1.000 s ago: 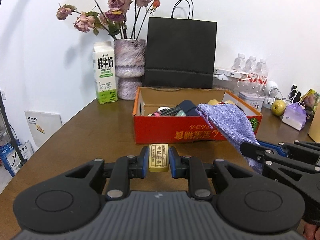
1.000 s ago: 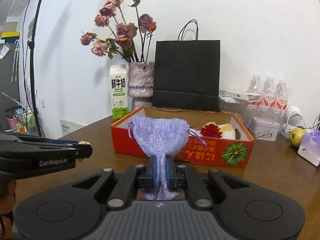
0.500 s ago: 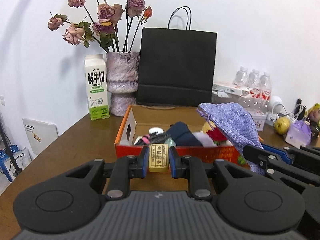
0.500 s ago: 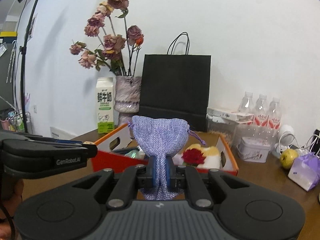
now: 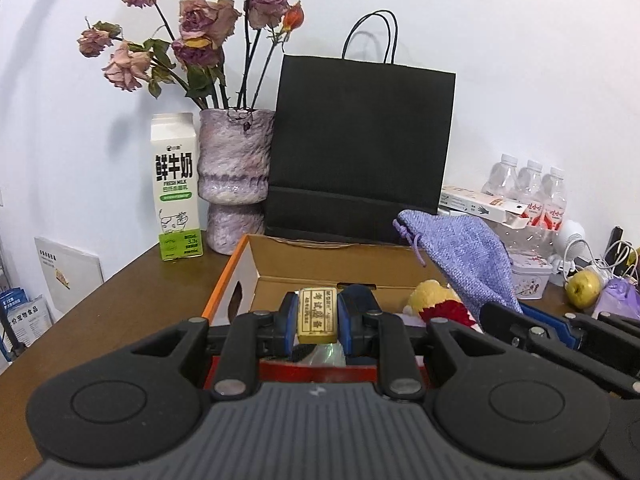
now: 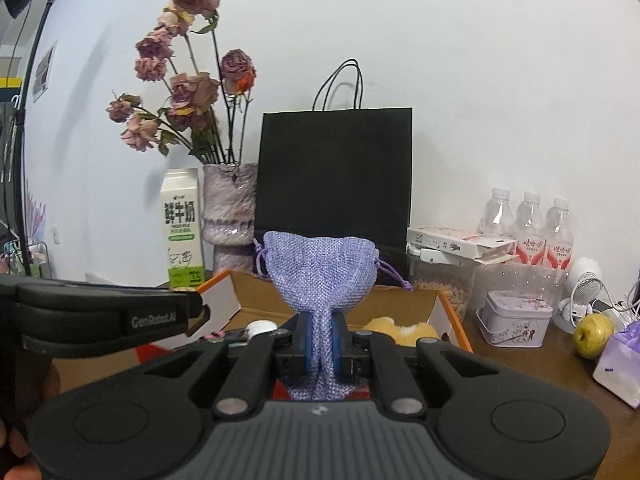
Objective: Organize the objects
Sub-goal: 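Carry the yellow block and lavender bag over the red box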
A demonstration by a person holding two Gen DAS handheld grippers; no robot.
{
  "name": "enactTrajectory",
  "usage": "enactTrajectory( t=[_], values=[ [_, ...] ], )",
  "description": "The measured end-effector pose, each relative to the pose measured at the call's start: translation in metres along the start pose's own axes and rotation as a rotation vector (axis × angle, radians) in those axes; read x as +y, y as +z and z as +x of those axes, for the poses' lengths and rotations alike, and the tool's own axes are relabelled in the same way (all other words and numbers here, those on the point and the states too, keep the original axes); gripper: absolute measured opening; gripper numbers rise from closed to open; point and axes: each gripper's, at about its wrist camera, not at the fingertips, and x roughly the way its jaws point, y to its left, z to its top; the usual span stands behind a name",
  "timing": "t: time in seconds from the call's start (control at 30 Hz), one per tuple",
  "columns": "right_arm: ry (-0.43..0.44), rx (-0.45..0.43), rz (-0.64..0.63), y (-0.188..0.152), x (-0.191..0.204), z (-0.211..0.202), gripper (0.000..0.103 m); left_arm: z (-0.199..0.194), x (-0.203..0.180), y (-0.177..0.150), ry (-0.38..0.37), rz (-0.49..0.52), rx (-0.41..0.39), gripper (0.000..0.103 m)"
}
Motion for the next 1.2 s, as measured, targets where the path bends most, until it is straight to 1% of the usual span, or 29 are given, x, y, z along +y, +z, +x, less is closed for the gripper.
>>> enactTrajectory(
  t=[0.5,0.73,1.2],
  values=[
    [-0.004,0.017,-0.003,0.011,-0.021,0.056,0.008,0.057,-0.002,0.019,0.02,-0.003,0.007,0.021],
    [0.009,0.051,-0.009,0.01,-0.025,0.079,0.008,0.078,0.0,0.025,0.029,0.007,0.009,0.021],
    [-0.016,0.108,0.005,0.006,-0.041,0.113,0.009,0.11,0.008,0.03,0.051,0.03,0.024,0.021]
  ],
)
